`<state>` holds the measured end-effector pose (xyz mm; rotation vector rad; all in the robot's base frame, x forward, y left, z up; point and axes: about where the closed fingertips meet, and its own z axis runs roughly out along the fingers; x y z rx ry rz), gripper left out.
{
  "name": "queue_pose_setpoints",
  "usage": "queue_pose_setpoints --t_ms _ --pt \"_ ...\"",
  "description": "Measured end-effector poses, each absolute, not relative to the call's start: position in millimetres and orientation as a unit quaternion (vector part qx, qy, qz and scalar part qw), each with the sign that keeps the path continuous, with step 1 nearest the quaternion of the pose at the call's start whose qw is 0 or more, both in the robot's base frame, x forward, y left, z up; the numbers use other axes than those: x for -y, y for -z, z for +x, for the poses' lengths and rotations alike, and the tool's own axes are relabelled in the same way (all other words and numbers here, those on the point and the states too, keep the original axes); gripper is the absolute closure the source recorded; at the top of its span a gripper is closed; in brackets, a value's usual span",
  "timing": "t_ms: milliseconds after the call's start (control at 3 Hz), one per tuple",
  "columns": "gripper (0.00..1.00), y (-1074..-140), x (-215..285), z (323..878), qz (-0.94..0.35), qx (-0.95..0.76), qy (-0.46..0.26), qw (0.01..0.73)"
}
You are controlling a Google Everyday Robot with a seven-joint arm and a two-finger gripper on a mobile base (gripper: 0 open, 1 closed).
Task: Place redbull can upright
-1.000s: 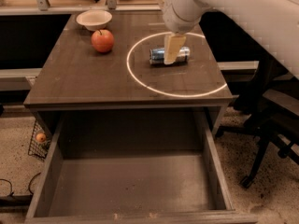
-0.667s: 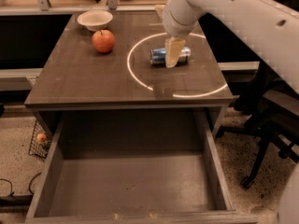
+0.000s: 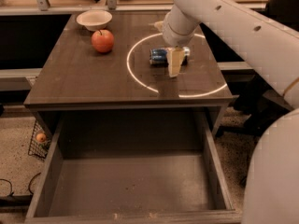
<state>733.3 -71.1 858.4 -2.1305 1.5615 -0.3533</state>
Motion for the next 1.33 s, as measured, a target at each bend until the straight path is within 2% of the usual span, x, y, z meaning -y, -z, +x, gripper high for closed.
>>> queue_pose_setpoints --t_ms 333,1333 --pt "0.17 -852.9 74.2 733.7 -0.78 -0.572 0.119 0.224" --pt "0.88 -853.1 73.3 733.9 -0.781 -0.572 0.117 0.223"
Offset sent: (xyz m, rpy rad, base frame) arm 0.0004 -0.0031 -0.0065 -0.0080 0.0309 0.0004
